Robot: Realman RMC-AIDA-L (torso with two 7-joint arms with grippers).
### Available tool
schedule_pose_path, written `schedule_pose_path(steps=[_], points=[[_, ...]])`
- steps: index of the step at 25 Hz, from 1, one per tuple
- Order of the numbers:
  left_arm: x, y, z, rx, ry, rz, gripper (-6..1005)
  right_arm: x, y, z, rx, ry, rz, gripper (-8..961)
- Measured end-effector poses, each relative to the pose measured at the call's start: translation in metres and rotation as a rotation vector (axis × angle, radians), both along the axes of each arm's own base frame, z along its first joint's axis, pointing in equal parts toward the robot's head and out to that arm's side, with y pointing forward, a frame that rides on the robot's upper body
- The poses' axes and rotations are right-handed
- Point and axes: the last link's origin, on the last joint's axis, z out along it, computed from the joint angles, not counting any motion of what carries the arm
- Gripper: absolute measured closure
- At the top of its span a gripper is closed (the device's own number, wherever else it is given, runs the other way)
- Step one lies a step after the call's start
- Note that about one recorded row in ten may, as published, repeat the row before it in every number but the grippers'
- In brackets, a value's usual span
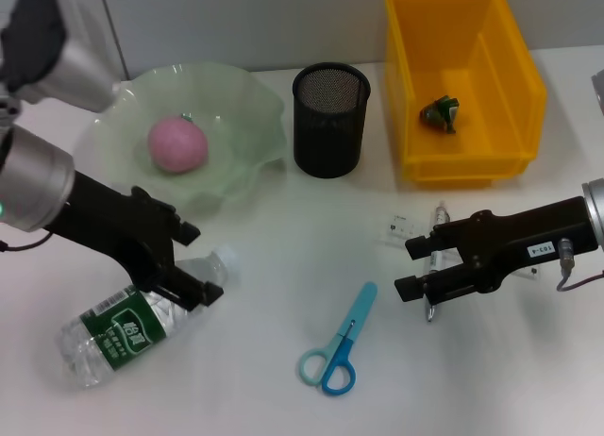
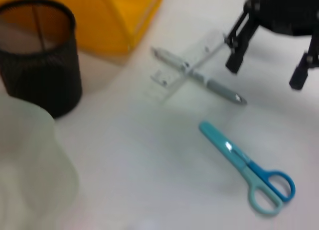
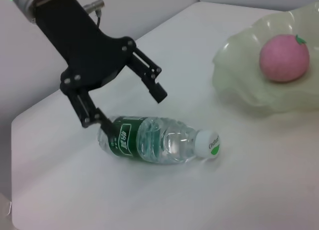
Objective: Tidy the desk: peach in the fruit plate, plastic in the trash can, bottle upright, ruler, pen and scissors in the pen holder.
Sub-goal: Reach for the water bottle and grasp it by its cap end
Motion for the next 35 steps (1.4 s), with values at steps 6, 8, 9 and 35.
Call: schedule_pose_path(steps=[6,8,9,35], points=[[0.004,0.000,-0.009,-0.020,0.061,-0.002,139,0.000,0.000,0.001,-0.003,-0.001,-0.009,162],[0.006,0.001,-0.010,-0.017,0.064,-0.007,139,0.000,0.001,0.001,-0.003,-0.001,-0.013,162],[0.009,0.004,-0.012,-0.006,0.063,-0.013,139,0.000,0.001,0.002,-0.004,-0.001,-0.014,162],[0.001,0.014,-0.025,0.034,0.043,0.053,139,-0.007,0.011,0.016,-0.030,-0.073,0.025,161]])
